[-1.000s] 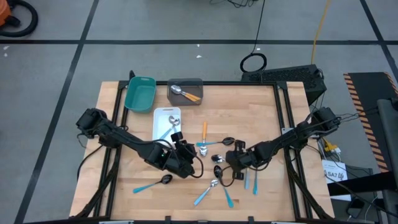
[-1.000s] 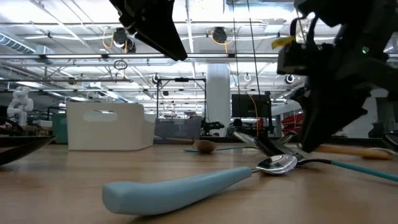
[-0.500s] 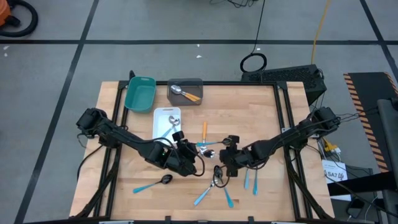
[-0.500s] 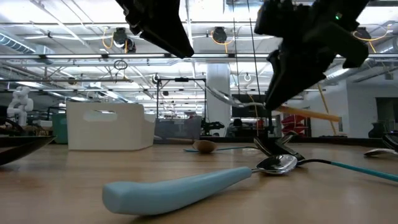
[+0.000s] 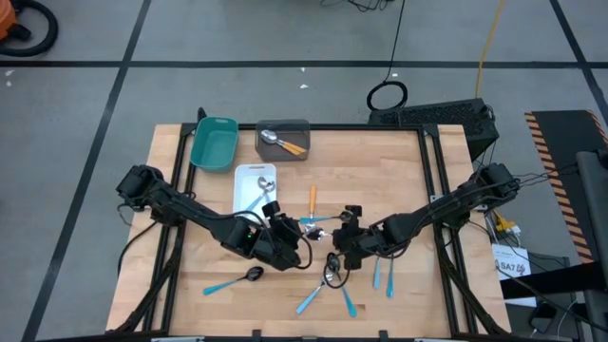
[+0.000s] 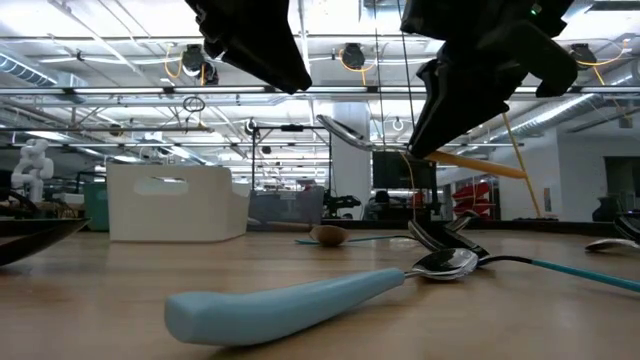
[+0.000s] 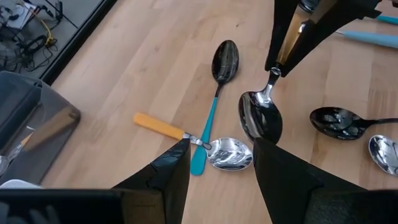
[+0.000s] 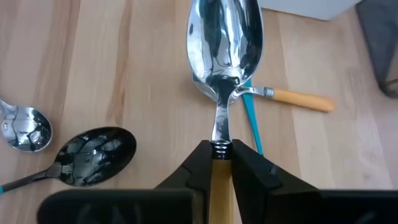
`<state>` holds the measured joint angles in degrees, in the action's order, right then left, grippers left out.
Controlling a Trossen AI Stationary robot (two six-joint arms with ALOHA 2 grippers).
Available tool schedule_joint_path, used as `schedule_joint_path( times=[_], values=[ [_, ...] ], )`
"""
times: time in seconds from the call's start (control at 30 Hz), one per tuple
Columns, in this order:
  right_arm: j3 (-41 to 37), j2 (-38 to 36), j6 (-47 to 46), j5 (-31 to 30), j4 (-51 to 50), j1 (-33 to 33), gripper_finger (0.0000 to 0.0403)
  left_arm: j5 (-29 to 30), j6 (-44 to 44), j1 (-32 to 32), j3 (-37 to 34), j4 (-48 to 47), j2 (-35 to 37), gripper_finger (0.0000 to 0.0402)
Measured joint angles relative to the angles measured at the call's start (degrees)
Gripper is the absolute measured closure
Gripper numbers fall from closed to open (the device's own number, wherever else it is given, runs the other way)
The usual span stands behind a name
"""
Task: Sort silverware by color (type)
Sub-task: Put the right orange spoon into the black bin
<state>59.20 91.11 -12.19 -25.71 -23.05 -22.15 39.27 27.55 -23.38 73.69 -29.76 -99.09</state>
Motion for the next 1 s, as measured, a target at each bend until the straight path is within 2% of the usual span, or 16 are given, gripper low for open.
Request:
schedule_joint_path(
  times=[0.3, 0.6, 0.8, 1.0],
  values=[
    [0.0, 0.0, 1.7, -2.89, 0.0, 0.55, 0.0365, -0.1, 0.53, -1.36, 0.0, -0.28, 0.0, 0.0227],
    [0.02, 0.0, 3.76, -2.95, -0.02, 3.27, 0.0365, -1.51, -0.16, -3.39, 0.0, -2.46, -0.02, 0.0227],
    [2.28, 0.0, 8.7, -2.88, -0.09, 8.15, 0.0366, -1.78, 0.24, -4.38, 0.0, -10.14, 0.0, 0.0227],
    [5.11, 0.0, 14.07, -2.71, 0.09, 13.21, 0.0366, -1.38, 5.42, -5.07, 0.0, -19.18, 0.0, 0.0227]
  ],
)
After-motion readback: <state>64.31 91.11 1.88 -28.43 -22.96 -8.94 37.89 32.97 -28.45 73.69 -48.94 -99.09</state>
